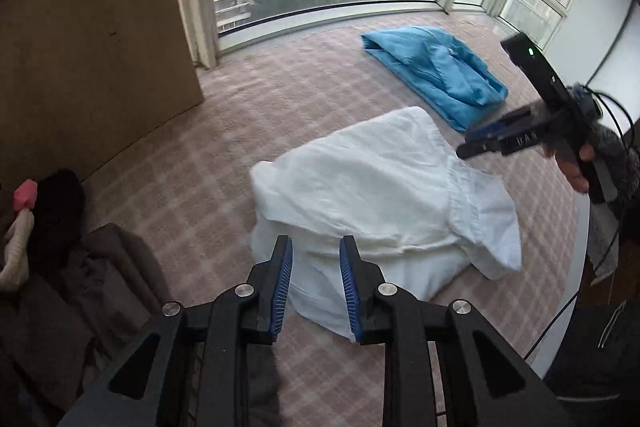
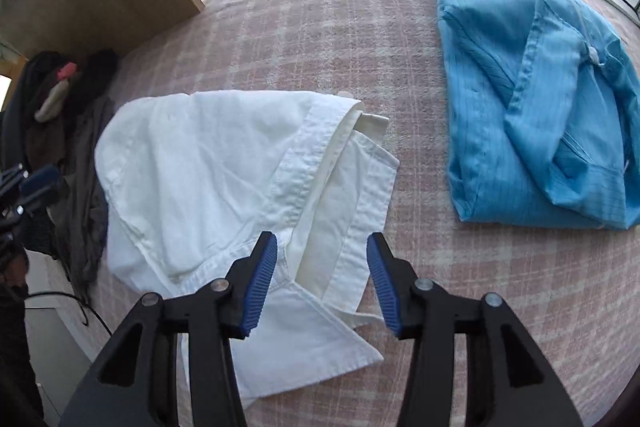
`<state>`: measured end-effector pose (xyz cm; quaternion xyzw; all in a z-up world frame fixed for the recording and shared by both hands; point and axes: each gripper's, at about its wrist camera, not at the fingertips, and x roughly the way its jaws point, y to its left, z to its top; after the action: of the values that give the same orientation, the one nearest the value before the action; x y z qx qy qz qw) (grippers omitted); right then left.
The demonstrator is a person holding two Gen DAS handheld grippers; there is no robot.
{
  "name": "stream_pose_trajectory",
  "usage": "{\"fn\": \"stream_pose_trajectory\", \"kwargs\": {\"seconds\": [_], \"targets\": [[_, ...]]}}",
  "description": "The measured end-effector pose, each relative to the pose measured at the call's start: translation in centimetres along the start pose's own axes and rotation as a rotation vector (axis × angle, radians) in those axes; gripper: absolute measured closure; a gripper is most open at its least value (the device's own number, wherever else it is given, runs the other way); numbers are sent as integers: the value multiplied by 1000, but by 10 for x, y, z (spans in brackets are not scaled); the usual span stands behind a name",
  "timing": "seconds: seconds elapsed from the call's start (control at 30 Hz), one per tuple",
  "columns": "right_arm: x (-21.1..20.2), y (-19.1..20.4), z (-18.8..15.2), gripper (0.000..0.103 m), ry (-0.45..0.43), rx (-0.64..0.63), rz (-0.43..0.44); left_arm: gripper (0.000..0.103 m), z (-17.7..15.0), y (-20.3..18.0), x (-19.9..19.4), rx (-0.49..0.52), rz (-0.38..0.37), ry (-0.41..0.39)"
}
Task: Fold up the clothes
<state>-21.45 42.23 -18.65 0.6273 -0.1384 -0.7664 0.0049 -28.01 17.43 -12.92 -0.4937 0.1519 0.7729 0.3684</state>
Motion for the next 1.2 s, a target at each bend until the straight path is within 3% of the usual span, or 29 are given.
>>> {"fn": "stream_pose_trajectory", "kwargs": {"seconds": [0.17,0.27,0.3,0.33,0.4,0.47,0.6,0.67,0.77,0.83,0.9,1.07,1.2], "targets": [[20,5,12,57,46,-2,-49,67,25,37,31,-80,-74,23],[24,5,19,57,62,-9,-52,65,36,47,59,-81,-89,80],[22,5,20,64,61,-13,-43,67,37,48,68,-80,-98,107],[21,4,21,84,61,-18,-34,69,36,48,76,-82,-110,131],[16,2,24,95,58,-15,-16,83,29,45,88,-87,-131,164],[9,-2,27,96,54,-8,-6,89,21,41,91,-84,-138,165],[-12,-11,30,96,25,-31,-114,92,10,36,84,-73,-126,143],[-28,-2,35,96,-46,-62,-180,92,6,39,79,-69,-122,140],[-41,28,41,96,-139,-163,-130,92,11,51,61,-89,-99,103],[-31,49,42,96,-110,-222,-73,94,24,57,49,-102,-105,69],[-16,65,29,96,-64,-275,-90,94,36,61,42,-106,-110,47],[17,56,19,97,37,-277,-147,94,45,44,84,-21,-104,112],[20,44,10,101,40,-290,-167,92,50,32,117,48,-90,162]]}}
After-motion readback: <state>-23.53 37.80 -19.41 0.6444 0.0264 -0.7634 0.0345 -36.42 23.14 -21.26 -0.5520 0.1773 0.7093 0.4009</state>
